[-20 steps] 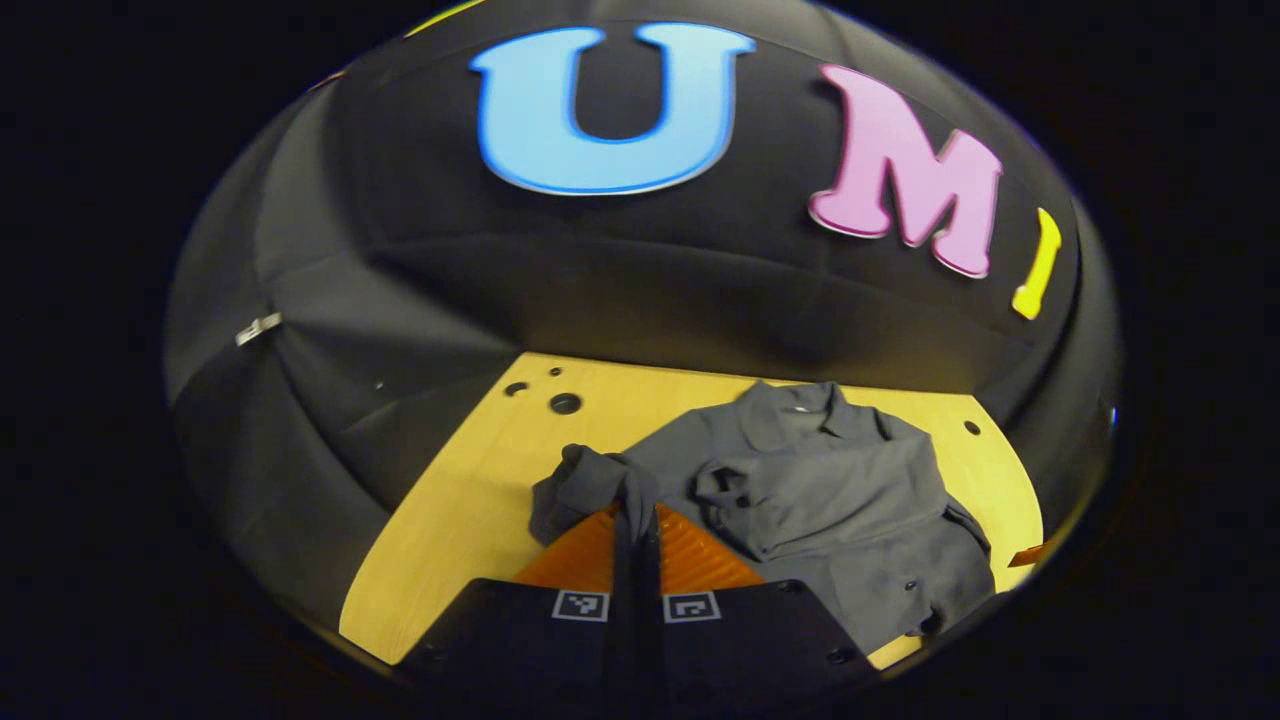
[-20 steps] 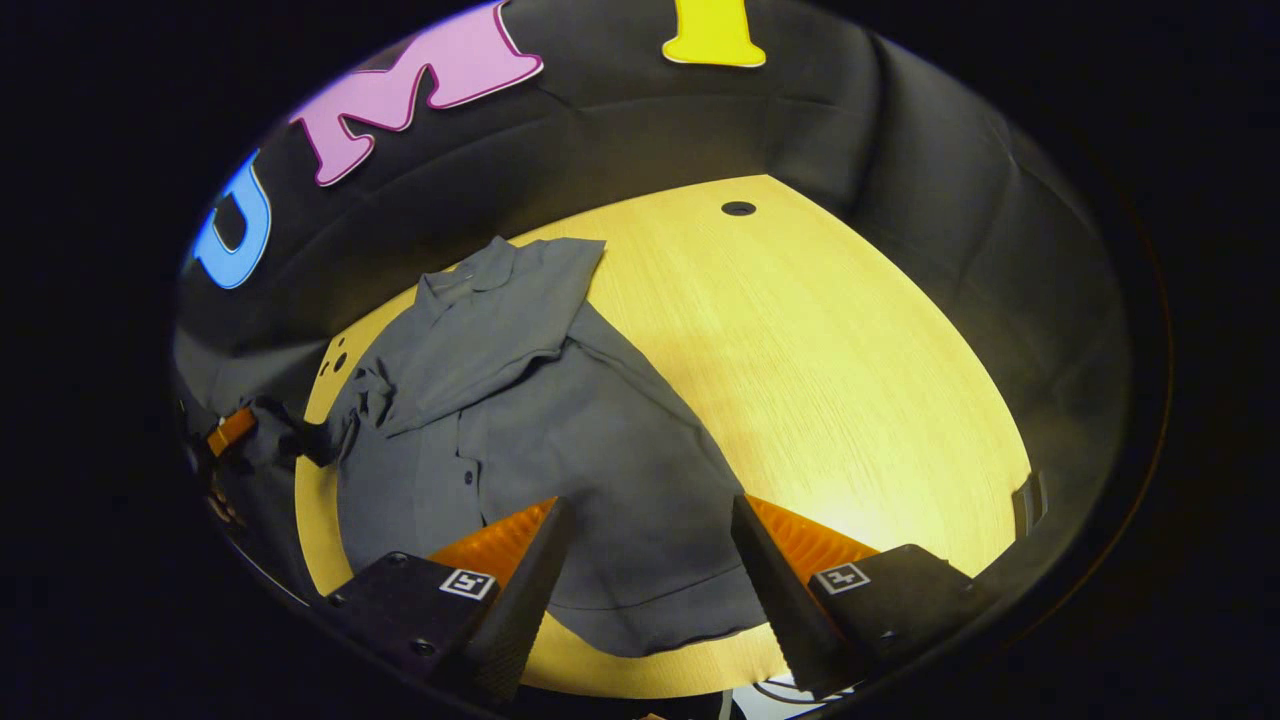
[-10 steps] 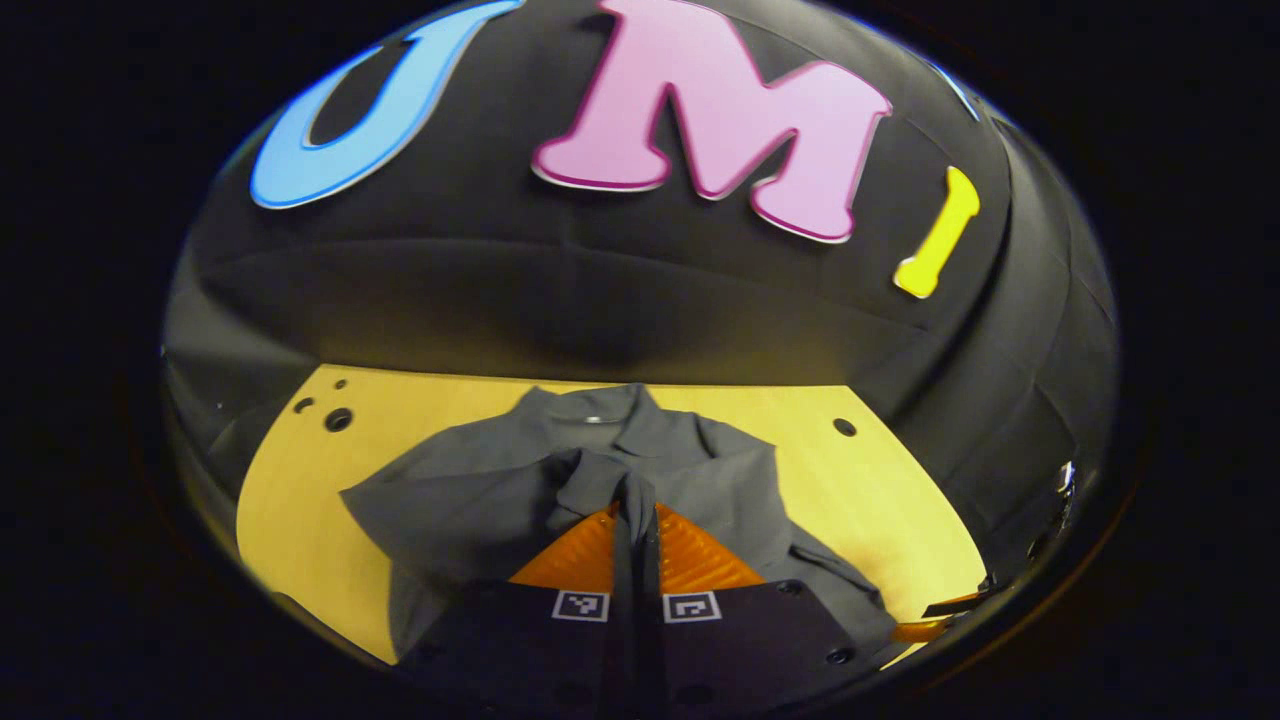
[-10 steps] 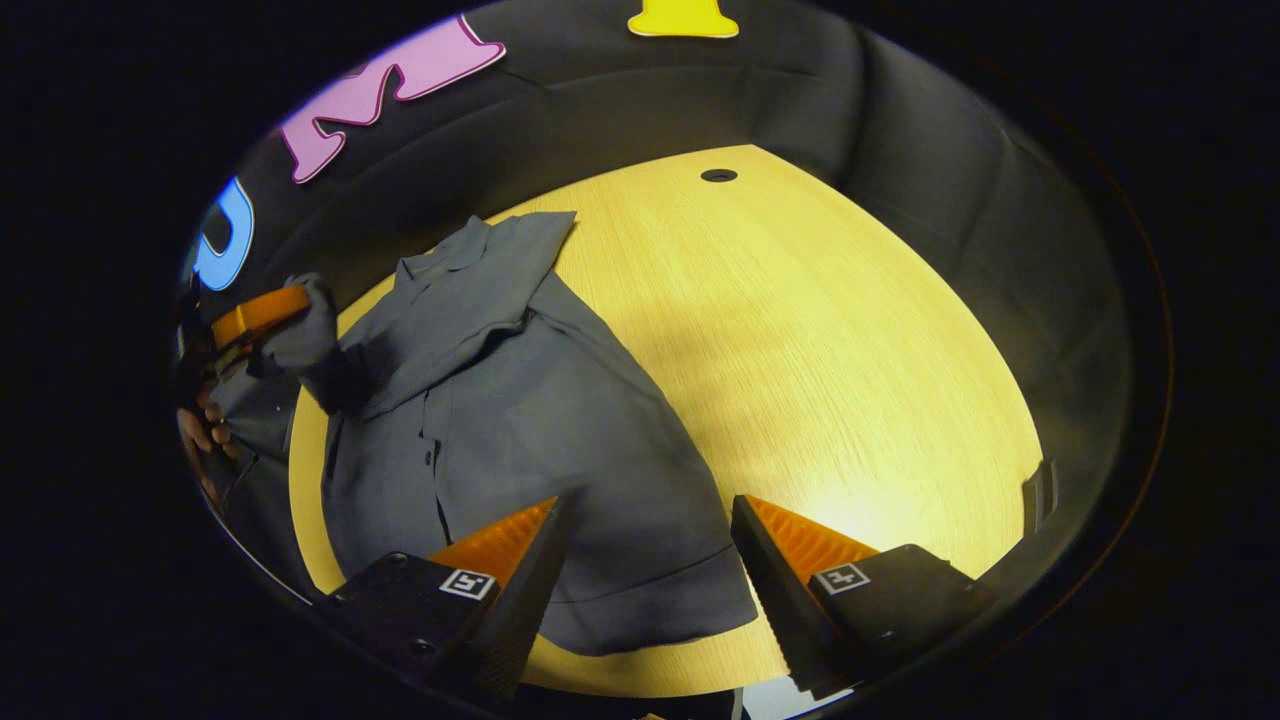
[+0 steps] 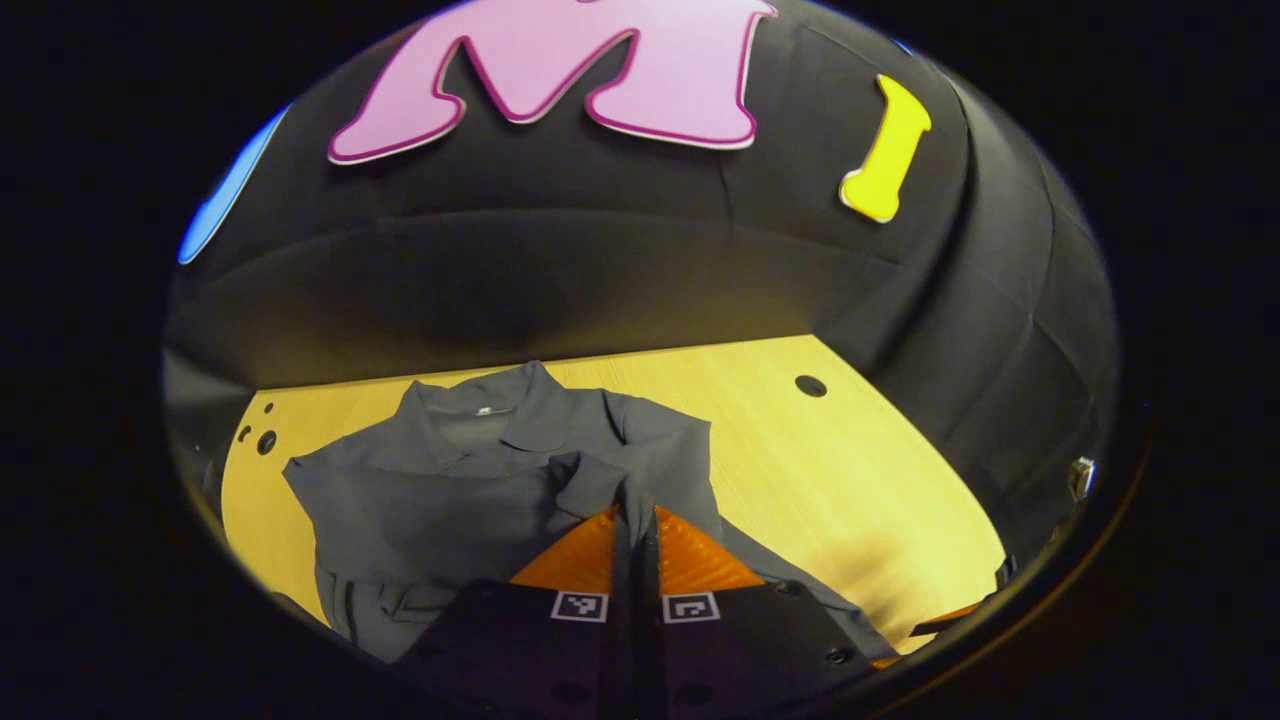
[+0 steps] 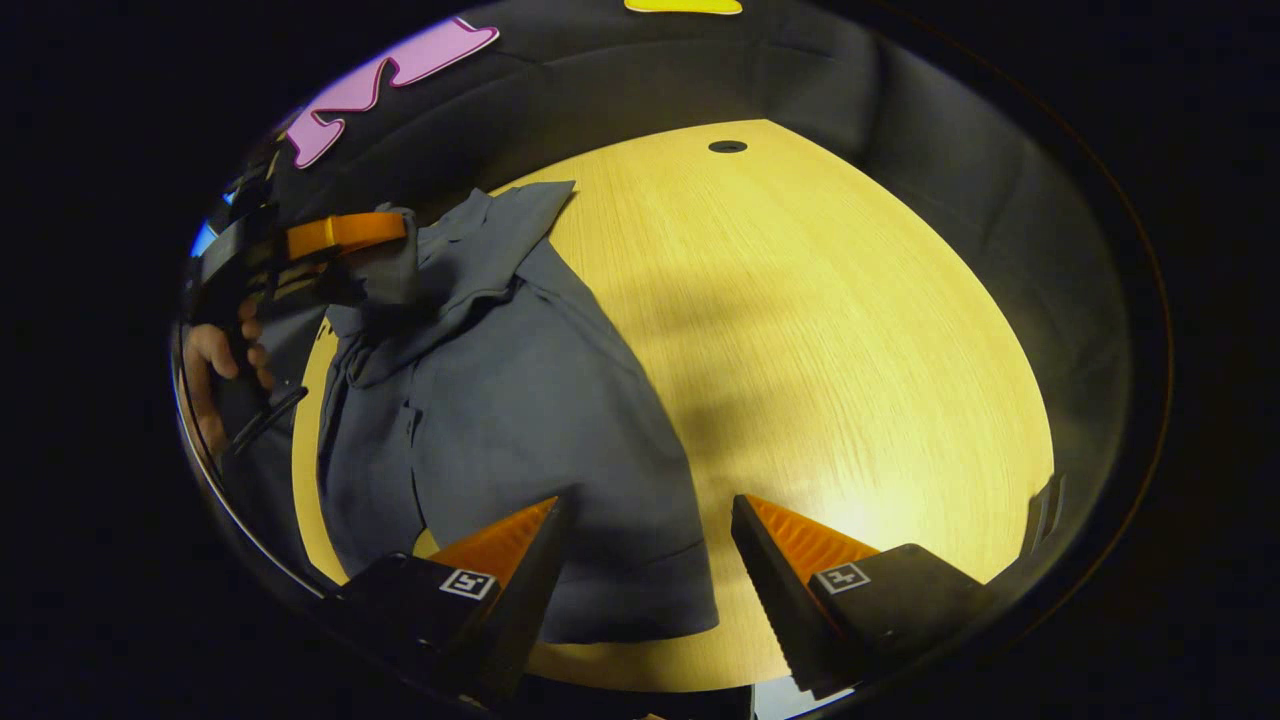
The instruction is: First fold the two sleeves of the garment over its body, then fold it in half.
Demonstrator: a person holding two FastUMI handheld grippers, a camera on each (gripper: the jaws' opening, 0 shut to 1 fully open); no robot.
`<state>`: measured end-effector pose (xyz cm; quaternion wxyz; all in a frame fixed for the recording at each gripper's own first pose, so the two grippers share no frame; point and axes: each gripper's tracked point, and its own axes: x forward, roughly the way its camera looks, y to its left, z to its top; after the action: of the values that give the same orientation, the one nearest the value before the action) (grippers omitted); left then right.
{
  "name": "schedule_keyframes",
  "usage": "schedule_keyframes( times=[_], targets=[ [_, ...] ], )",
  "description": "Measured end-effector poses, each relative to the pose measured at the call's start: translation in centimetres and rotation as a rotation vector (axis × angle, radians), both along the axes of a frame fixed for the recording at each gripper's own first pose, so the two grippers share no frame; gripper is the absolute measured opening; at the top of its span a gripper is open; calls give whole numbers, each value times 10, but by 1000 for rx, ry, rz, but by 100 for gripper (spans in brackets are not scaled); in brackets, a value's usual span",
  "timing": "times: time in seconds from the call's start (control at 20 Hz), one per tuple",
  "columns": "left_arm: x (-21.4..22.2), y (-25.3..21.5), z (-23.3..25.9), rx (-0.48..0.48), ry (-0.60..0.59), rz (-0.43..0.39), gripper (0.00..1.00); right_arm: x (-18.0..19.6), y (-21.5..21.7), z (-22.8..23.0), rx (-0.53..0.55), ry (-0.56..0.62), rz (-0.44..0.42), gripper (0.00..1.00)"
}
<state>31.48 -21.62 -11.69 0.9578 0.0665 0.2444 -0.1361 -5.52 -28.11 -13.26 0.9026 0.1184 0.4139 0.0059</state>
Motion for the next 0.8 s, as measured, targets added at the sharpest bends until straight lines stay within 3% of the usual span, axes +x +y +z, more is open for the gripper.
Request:
schedule_keyframes(
  times=[0.1,0.2,0.3,0.5,0.8],
  targets=[
    [3,-9,-6,0,8,14,8,2,-5,0,-7,-6,10,99],
    [3,-21,-3,-64,6,12,16,3,-9,-3,-3,1,12,99],
    [-4,-22,1,-124,4,10,36,3,-10,-5,8,1,9,99],
    [-30,16,3,-127,-31,38,100,5,-9,-8,-34,-16,20,99],
    [-140,131,-17,-55,-47,82,96,-13,22,-26,-9,56,71,99]
  ],
)
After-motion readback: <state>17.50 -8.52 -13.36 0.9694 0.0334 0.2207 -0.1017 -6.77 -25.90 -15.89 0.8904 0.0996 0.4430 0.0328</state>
